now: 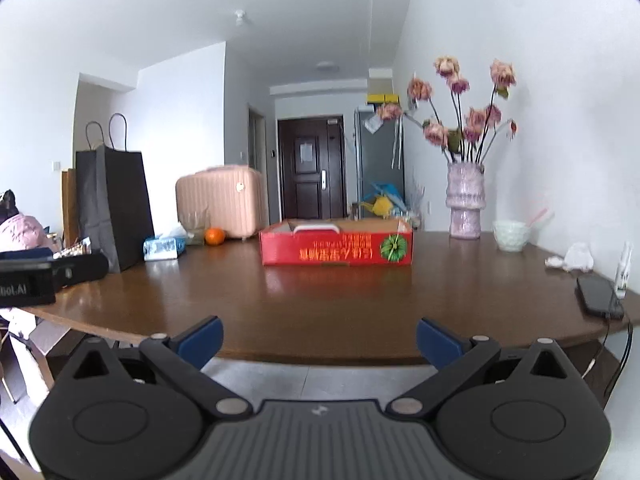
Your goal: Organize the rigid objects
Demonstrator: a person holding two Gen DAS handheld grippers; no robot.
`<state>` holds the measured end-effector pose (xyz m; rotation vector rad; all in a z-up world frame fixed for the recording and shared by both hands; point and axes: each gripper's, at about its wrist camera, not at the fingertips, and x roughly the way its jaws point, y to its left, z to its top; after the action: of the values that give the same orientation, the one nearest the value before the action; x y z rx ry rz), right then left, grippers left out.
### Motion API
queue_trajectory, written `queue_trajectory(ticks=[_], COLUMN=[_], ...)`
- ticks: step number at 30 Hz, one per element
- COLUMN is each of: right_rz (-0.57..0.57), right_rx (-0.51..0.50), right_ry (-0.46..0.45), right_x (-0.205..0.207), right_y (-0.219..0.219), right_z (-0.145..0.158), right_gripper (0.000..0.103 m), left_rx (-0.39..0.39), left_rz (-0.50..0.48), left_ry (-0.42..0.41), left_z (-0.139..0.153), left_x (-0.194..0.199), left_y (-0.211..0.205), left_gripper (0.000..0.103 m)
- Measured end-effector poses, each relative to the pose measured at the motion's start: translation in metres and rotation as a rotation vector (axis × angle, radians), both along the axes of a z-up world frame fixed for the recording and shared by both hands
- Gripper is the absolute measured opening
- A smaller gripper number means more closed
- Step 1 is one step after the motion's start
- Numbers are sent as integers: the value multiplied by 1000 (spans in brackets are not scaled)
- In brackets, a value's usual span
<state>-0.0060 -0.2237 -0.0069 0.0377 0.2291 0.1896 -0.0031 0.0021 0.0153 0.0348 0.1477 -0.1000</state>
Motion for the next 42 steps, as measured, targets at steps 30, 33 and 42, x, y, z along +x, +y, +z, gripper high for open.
queue_trajectory(ticks=[30,33,42], right_rz=[10,16,21], right_rx=[51,49,49], right_ry=[48,51,57], right_x=[12,12,13], right_y=[-6,-5,-5], right_z=[-3,-3,-4], right_gripper=[103,103,103], left_rx=[-12,-10,-11], left_rz=[-7,-9,-9], left_ry=[25,23,27], left_z=[-3,-2,-3], left_x=[7,6,6], left_y=[6,5,5], left_gripper=[103,103,103])
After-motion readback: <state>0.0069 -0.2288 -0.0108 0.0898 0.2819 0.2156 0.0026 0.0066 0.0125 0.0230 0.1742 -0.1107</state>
